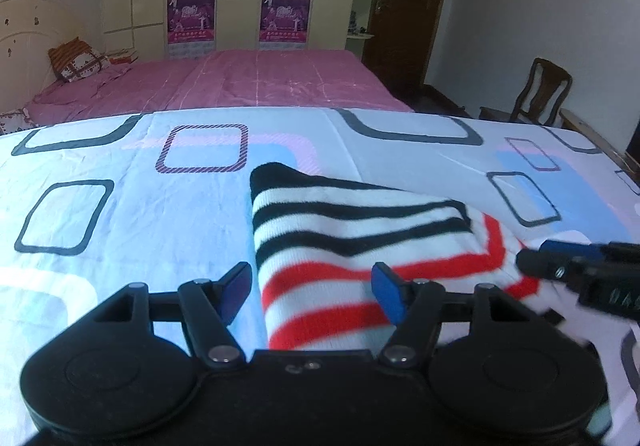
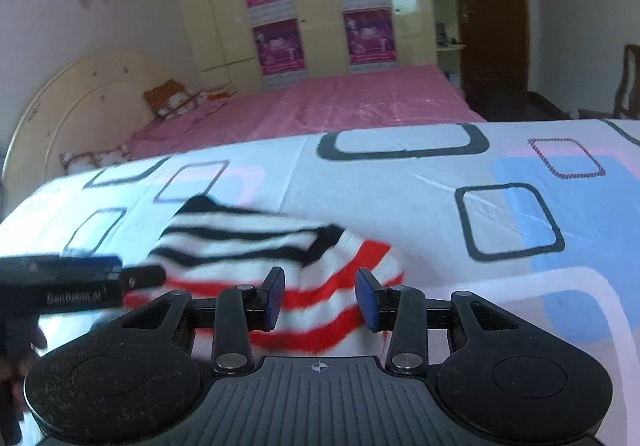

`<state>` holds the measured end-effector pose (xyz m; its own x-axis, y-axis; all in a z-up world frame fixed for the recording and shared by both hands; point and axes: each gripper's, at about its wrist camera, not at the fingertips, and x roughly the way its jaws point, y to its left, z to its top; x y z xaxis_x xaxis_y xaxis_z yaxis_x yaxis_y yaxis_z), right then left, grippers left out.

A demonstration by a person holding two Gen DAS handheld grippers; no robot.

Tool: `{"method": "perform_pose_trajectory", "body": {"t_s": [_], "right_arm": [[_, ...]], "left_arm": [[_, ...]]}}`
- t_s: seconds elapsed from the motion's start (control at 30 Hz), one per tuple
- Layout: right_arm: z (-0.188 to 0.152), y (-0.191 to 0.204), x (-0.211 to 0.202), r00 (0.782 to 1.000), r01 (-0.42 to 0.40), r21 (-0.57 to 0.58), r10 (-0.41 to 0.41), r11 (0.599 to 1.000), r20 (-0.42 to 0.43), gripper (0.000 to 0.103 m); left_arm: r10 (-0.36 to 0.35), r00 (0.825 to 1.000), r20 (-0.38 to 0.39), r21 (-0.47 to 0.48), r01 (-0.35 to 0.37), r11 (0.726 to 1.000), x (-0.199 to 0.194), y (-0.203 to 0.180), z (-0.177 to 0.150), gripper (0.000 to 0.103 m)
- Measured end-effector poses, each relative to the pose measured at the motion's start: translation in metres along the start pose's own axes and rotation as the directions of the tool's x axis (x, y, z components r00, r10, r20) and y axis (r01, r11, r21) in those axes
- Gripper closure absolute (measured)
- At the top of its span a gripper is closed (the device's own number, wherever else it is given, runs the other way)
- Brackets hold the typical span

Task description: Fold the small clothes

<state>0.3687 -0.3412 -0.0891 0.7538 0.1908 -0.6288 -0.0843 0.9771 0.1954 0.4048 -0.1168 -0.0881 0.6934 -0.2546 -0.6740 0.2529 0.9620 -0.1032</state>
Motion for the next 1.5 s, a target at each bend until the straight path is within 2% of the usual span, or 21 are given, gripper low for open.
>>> {"method": "perform_pose_trajectory", "body": {"t_s": [0.13,0.23,0.33,0.5,0.7,0.9,1.03,1.23,1.33,1.5], "right_arm": [[-0.023,0.009,-0.009,1.0,0.019,-0.067,-0.02,0.998,-0.015,0.063],[-0.038,0.007,-0.003,0.994,0.094,-0.107,-0.098,0.99,-0.037,0.063],[-0.043,-0.009,0.004,0.996,0.076,-0.011,-0.077,0.997,-0.051,0.063],[-0.04,-0.017,-0.001,0.997,0.06,0.064,-0.057,0.996,-0.056,0.063],[-0.043,0.0,-0.048,1.0,0.015,0.039,-0.015,0.999,-0.008,0.063],[-0.076,0.006,-0.062,0.996,0.069,0.019,-0.067,0.997,-0.067,0.063],[-0.092,-0.002,-0.06,0.991,0.089,0.09,-0.08,0.992,-0.105,0.063],[-0.09,-0.011,-0.06,0.987,0.093,0.232,-0.059,0.968,-0.146,0.063],[-0.084,-0.011,-0.069,0.988,0.09,0.261,-0.054,0.961,-0.142,0.062],[-0.072,-0.011,-0.075,0.993,0.054,0.314,-0.018,0.948,-0.117,0.062]], "left_arm": [[-0.009,1.0,-0.007,-0.008,0.009,1.0,-0.014,-0.003,-0.017,0.038],[0.007,1.0,0.001,0.012,-0.007,1.0,-0.013,-0.006,-0.026,0.037],[0.014,1.0,0.005,0.019,-0.014,1.0,-0.01,-0.006,-0.028,0.037],[0.013,1.0,-0.004,0.002,-0.013,1.0,-0.021,-0.004,-0.026,0.038],[0.01,0.999,0.031,0.0,-0.01,1.0,-0.048,-0.004,-0.038,0.038],[-0.02,1.0,0.015,0.022,0.02,1.0,-0.051,-0.004,-0.047,0.036],[-0.042,0.999,-0.004,0.015,0.042,0.999,-0.047,0.0,-0.046,0.033],[-0.082,0.996,-0.035,-0.007,0.082,0.997,-0.043,0.009,-0.041,0.031],[-0.112,0.992,-0.062,-0.017,0.112,0.994,-0.041,0.012,-0.039,0.023],[-0.154,0.984,-0.087,-0.017,0.154,0.988,-0.038,0.011,-0.038,0.018]]}}
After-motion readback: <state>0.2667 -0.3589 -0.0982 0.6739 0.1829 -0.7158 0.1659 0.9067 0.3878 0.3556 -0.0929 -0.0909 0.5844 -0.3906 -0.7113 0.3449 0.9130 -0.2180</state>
